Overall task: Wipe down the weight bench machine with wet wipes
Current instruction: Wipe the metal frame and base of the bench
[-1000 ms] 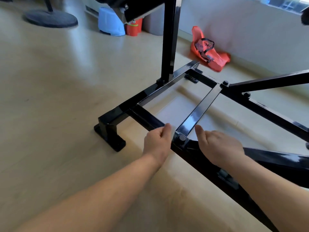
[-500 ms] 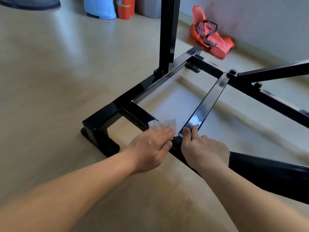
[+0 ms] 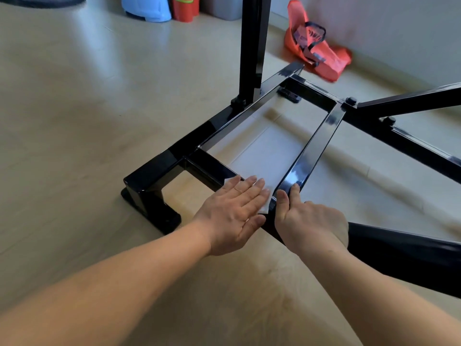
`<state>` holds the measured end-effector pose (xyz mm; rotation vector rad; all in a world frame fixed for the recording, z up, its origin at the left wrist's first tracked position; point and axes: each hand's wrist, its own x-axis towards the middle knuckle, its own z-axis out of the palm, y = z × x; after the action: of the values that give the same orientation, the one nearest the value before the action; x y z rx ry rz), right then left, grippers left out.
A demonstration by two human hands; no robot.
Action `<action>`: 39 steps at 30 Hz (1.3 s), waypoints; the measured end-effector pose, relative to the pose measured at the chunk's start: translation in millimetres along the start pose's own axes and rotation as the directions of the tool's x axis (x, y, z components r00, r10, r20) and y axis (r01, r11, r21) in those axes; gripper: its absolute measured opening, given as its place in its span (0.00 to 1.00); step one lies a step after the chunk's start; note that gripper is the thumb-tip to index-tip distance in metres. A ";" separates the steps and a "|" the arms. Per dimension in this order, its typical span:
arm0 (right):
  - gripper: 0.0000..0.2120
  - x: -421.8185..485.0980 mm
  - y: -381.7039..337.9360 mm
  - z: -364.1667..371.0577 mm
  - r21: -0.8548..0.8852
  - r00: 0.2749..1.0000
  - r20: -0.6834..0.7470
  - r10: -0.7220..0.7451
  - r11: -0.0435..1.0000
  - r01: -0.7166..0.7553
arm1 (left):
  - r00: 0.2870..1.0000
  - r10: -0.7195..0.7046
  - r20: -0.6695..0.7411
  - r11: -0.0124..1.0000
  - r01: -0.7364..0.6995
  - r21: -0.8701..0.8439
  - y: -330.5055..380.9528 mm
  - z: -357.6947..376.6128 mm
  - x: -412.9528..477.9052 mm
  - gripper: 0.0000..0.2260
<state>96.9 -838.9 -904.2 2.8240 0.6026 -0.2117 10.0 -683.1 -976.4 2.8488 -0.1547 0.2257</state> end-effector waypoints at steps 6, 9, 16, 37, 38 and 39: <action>0.34 -0.5 0.7 1.6 -0.022 1.000 -0.014 -0.017 1.000 0.017 | 0.985 -0.053 0.166 0.994 0.037 0.099 -27.1 -24.3 -1.8 0.28; 0.34 -0.7 0.6 2.4 -0.034 1.000 -0.023 -0.011 0.999 0.010 | 0.957 -0.264 0.118 0.964 0.257 0.075 -35.8 -31.3 1.8 0.28; 0.34 -1.0 0.3 4.4 -0.043 0.999 -0.032 -0.020 0.999 0.019 | 0.954 0.144 0.264 0.983 -0.168 0.071 -9.7 -32.2 2.6 0.27; 0.34 -6.4 -1.5 3.3 -0.027 0.994 -0.107 -0.022 0.999 0.020 | 0.902 -0.420 0.099 0.907 0.421 0.007 -14.4 -29.9 11.7 0.28; 0.34 -6.0 -1.8 4.3 -0.022 0.993 -0.119 -0.028 0.999 0.026 | 0.945 -0.306 0.118 0.951 0.309 -0.009 9.5 -21.7 7.6 0.28; 0.34 -5.3 -2.1 5.4 -0.016 0.991 -0.127 -0.032 0.999 0.030 | 0.972 -0.187 0.141 0.982 0.189 -0.002 27.4 -14.7 2.0 0.27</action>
<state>90.8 -840.5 -908.8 2.8320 0.6719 -0.0332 6.4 -705.3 -954.8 2.8398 0.0850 -0.0147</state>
